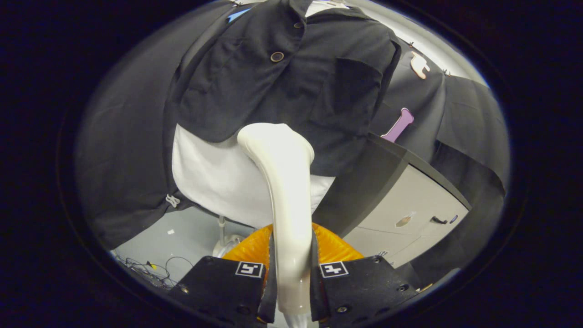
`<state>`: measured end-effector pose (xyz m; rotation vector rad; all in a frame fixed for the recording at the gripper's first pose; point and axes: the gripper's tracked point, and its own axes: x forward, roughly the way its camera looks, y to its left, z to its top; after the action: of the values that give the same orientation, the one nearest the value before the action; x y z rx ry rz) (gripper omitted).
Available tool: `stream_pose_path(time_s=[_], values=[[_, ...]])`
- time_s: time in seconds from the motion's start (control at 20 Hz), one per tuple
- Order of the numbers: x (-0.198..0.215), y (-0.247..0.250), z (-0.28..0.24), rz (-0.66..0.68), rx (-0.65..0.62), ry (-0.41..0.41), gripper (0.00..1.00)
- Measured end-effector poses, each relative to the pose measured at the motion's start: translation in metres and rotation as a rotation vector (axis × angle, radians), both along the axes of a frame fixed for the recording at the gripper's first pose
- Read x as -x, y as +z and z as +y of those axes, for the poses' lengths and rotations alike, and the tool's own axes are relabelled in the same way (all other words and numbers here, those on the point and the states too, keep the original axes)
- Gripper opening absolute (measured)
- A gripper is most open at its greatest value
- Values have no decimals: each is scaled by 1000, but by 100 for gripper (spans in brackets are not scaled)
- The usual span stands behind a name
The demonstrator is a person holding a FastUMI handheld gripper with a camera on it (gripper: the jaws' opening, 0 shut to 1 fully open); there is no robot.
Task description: Iron the clothes twice with a garment steamer, once on the left side and once on the right side.
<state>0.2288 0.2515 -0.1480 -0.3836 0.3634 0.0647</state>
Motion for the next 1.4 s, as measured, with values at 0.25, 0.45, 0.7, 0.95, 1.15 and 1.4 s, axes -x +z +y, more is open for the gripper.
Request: stream_pose_path(time_s=[0.25,0.45,0.7,0.95,1.15,1.4], values=[[12,28,11,-44,-40,39,32],[24,71,24,-112,-107,66,32],[37,160,64,-267,-175,173,32],[28,247,103,-412,-214,260,32],[28,330,133,-583,-242,292,32],[19,429,146,-724,-295,245,31]])
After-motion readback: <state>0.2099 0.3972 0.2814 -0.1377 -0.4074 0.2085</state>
